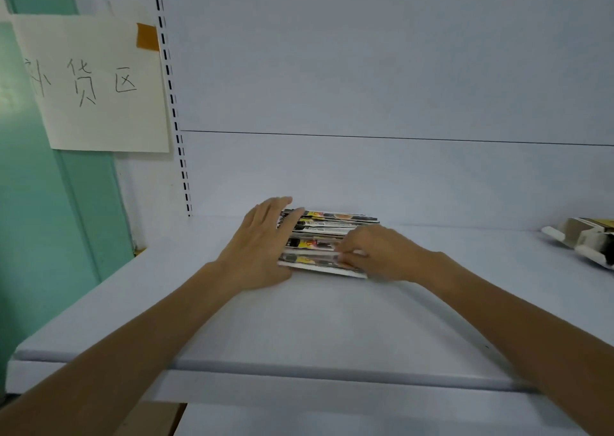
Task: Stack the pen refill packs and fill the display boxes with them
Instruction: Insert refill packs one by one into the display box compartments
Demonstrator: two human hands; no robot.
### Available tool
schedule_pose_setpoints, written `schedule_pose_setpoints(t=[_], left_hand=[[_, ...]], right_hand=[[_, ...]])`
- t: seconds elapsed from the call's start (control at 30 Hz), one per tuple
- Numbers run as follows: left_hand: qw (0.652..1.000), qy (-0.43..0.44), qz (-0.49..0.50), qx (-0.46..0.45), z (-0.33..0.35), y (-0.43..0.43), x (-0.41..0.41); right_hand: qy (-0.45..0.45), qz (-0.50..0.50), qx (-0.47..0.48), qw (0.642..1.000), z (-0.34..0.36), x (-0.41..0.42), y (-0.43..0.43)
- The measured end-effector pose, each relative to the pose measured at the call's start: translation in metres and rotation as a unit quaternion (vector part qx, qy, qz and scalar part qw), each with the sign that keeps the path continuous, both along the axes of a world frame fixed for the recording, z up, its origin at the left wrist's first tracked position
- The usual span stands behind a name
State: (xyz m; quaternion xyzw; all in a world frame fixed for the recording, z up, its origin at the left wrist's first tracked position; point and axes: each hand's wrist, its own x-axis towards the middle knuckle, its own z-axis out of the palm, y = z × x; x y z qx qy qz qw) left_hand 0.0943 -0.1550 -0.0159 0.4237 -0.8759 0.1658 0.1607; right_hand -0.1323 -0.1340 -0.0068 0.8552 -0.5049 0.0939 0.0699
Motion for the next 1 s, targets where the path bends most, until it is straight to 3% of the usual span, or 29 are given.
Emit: schedule_pose_setpoints(t=[0.13, 0.23, 0.47, 0.77, 0.83, 0.93, 1.0], left_hand=[[0.997, -0.060, -0.006, 0.054, 0.003, -0.001, -0.010], [0.996, -0.071, 0.011, 0.056, 0.004, 0.001, -0.017], [0.998, -0.042, 0.017, 0.047, 0.000, 0.003, -0.020], [0.984, 0.000, -0.020, 0.176, 0.015, 0.015, -0.028], [0.983, 0.039, -0.006, 0.181, 0.016, 0.007, -0.020], [0.970, 0.122, -0.008, 0.209, 0.016, 0.001, -0.012], [0.962, 0.144, -0.028, 0.230, 0.016, 0.002, -0.015]], right_hand=[[-0.089, -0.016, 0.090, 0.992, 0.000, 0.005, 0.020], [-0.102, -0.026, 0.110, 0.988, 0.003, 0.004, 0.026], [-0.070, -0.003, 0.057, 0.996, 0.000, 0.007, 0.031], [-0.182, 0.018, 0.016, 0.983, 0.002, -0.003, 0.021], [-0.306, -0.010, 0.042, 0.951, 0.006, -0.011, 0.023], [-0.525, -0.071, 0.087, 0.843, 0.005, -0.019, 0.020], [-0.604, -0.099, 0.125, 0.781, 0.005, -0.013, 0.019]])
